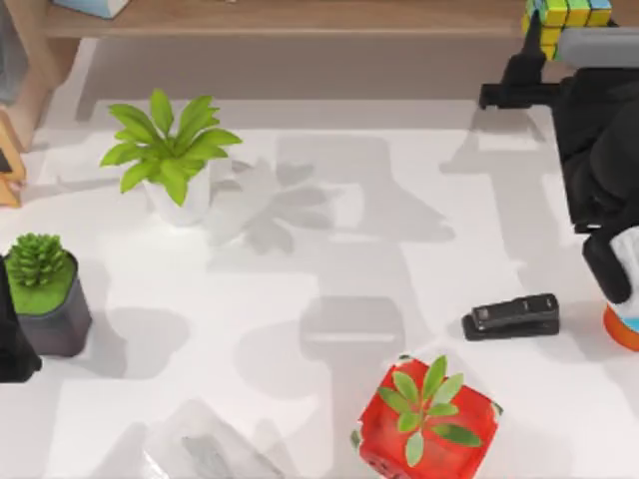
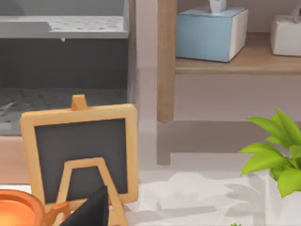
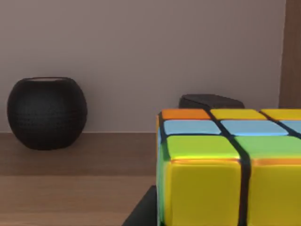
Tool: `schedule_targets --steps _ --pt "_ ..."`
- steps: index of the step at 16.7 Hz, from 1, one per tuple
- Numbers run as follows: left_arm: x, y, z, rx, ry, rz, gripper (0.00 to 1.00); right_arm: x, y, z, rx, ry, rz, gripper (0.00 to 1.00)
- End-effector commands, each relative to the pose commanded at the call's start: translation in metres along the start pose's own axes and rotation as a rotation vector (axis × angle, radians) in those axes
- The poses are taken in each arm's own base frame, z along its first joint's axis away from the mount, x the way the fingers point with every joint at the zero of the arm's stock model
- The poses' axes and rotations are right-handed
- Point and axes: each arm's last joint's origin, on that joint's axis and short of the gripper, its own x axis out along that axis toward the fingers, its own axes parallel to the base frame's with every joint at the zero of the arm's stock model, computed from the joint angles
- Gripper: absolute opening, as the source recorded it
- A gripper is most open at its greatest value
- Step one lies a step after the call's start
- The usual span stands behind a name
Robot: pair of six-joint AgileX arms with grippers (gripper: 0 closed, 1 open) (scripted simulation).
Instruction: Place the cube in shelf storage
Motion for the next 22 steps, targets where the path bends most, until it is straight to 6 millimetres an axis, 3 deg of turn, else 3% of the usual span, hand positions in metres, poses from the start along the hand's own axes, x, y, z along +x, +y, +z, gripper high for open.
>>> schedule_targets --steps 11,17,22 --pt "0.0 0.0 0.0 0.0 0.0 0.0 1.0 0.088 -0.001 -0.007 -0.002 0.002 -0.004 0.0" --pt "0.0 0.0 0.0 0.0 0.0 0.0 1.0 0.096 -0.002 -0.009 -0.003 0.006 -0.005 0.0" --pt "0.0 0.0 0.0 0.0 0.0 0.0 1.0 0.096 -0.002 -0.009 -0.003 0.006 -0.005 0.38"
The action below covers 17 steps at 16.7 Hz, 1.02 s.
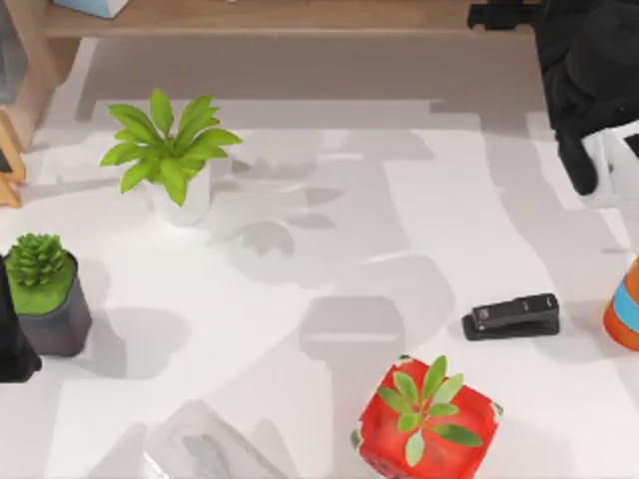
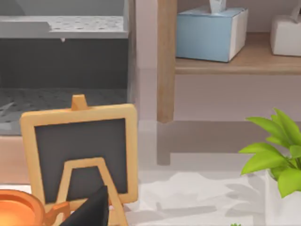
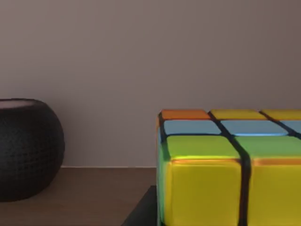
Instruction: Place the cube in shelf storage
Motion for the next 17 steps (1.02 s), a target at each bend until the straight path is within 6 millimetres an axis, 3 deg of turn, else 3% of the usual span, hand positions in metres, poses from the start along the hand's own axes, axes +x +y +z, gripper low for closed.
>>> schedule_targets --steps 8,17 --pt "0.0 0.0 0.0 0.0 0.0 0.0 1.0 0.0 0.0 0.0 0.0 0.0 0.0 0.98" --pt "0.0 0.0 0.0 0.0 0.0 0.0 1.0 -0.0005 0.0013 0.0001 0.001 0.0 0.003 1.0"
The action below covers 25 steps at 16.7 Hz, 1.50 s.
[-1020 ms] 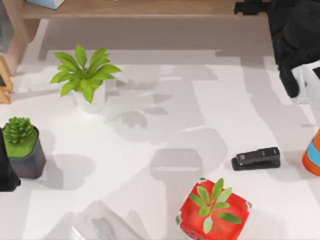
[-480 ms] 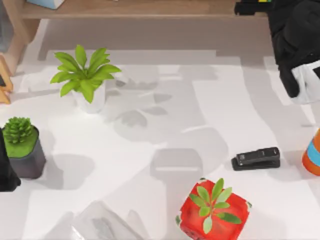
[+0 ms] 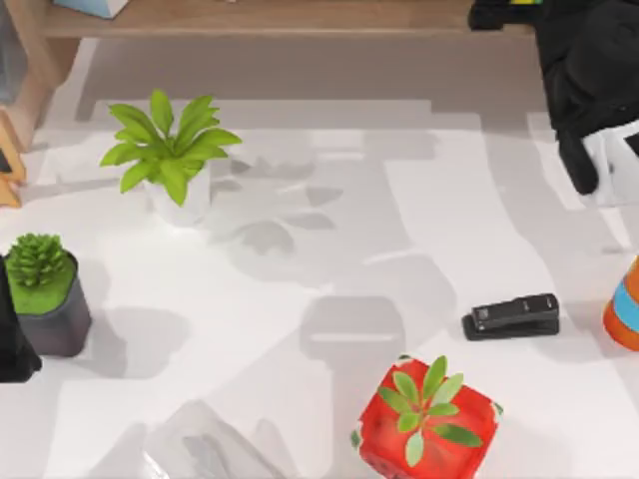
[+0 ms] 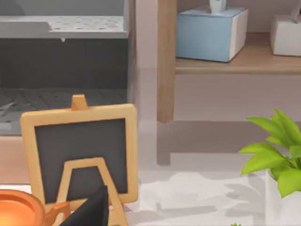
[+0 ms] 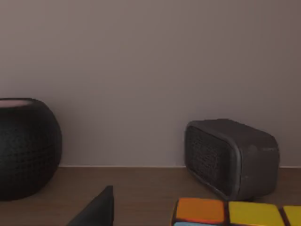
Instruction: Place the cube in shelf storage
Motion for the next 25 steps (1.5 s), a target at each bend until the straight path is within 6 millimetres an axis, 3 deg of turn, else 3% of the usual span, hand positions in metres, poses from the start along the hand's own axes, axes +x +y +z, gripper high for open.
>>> schedule_targets --steps 4,7,10,13,16,19,22,25 --pt "0.0 0.0 0.0 0.0 0.0 0.0 1.0 -0.006 -0.005 0.017 -0.046 -0.064 0.042 1.0" --pt "0.0 0.0 0.0 0.0 0.0 0.0 1.0 -0.022 -0.028 0.046 -0.178 -0.186 0.098 1.0" --pt "0.0 0.0 0.0 0.0 0.0 0.0 1.0 -0.046 -0.074 0.067 -0.406 -0.302 0.102 1.0" --pt "0.0 0.0 0.0 0.0 0.0 0.0 1.0 -0.081 -0.142 0.073 -0.714 -0.339 0.03 1.0" --pt "0.0 0.0 0.0 0.0 0.0 0.0 1.0 -0.128 -0.21 0.068 -1.043 -0.277 -0.065 1.0" --pt "0.0 0.0 0.0 0.0 0.0 0.0 1.0 -0.18 -0.26 0.057 -1.325 -0.14 -0.122 1.0" --pt "0.0 0.0 0.0 0.0 0.0 0.0 1.0 -0.22 -0.287 0.037 -1.509 0.015 -0.097 1.0" --pt "0.0 0.0 0.0 0.0 0.0 0.0 1.0 -0.24 -0.295 0.007 -1.571 0.125 0.019 1.0"
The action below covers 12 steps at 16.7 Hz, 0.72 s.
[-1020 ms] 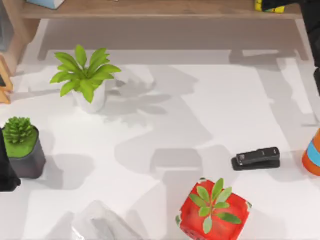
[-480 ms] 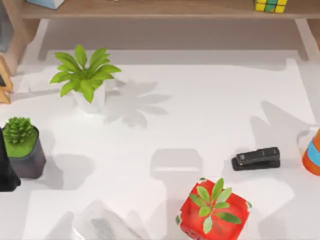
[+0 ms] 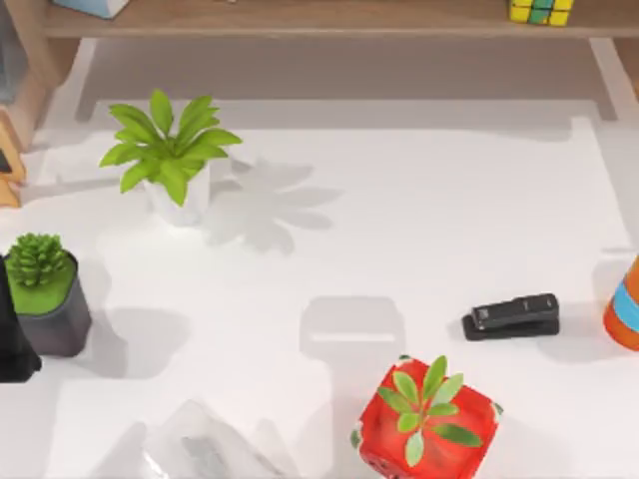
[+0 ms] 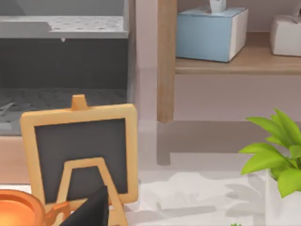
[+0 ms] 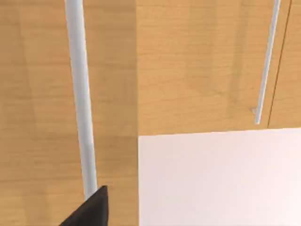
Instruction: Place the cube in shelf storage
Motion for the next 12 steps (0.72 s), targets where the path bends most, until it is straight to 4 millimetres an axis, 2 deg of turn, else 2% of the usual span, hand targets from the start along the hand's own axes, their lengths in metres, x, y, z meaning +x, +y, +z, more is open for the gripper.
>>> schedule_targets --steps 2,4,9,12 --pt "0.0 0.0 0.0 0.0 0.0 0.0 1.0 -0.001 0.019 0.002 -0.004 -0.037 0.074 1.0" --pt "0.0 0.0 0.0 0.0 0.0 0.0 1.0 0.0 0.028 0.005 -0.002 -0.064 0.107 1.0" --pt "0.0 0.0 0.0 0.0 0.0 0.0 1.0 0.001 0.027 0.005 -0.003 -0.061 0.105 1.0" --pt "0.0 0.0 0.0 0.0 0.0 0.0 1.0 0.015 0.03 0.006 -0.002 -0.064 0.107 1.0"
